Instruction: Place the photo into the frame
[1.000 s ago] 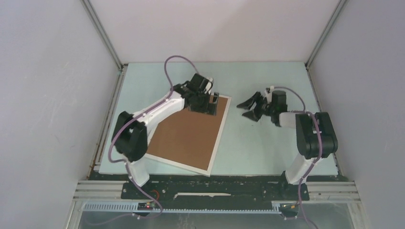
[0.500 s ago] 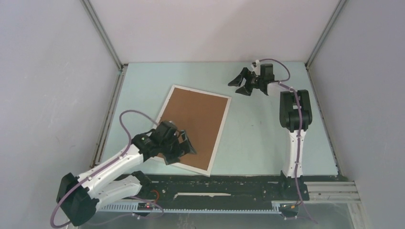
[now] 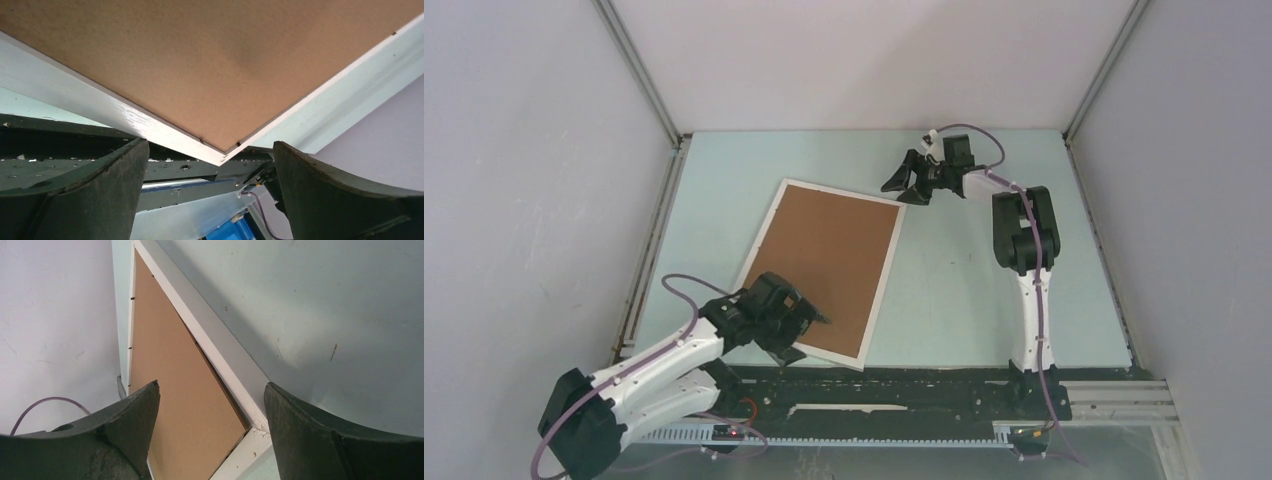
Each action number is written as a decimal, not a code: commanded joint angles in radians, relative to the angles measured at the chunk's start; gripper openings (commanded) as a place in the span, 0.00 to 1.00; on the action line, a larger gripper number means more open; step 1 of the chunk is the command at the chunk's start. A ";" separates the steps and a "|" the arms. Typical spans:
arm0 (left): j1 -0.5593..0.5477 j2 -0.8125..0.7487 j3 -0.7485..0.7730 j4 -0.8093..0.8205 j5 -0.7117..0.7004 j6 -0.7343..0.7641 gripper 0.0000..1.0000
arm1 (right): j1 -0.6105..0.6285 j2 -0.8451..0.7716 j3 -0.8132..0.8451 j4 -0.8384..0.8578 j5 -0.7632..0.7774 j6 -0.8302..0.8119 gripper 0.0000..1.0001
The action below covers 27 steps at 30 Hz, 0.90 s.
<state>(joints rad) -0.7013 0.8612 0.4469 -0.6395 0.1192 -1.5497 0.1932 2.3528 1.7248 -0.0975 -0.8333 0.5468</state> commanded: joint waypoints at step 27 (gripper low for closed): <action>0.412 0.472 0.493 -0.049 -0.427 0.951 1.00 | -0.057 -0.685 -1.087 0.314 0.048 0.105 0.76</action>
<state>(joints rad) -0.2726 1.4914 0.9051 -0.7181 -0.2489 -0.6724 0.1032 1.7798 0.6952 0.3977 -0.7429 0.6975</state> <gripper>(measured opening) 0.999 0.750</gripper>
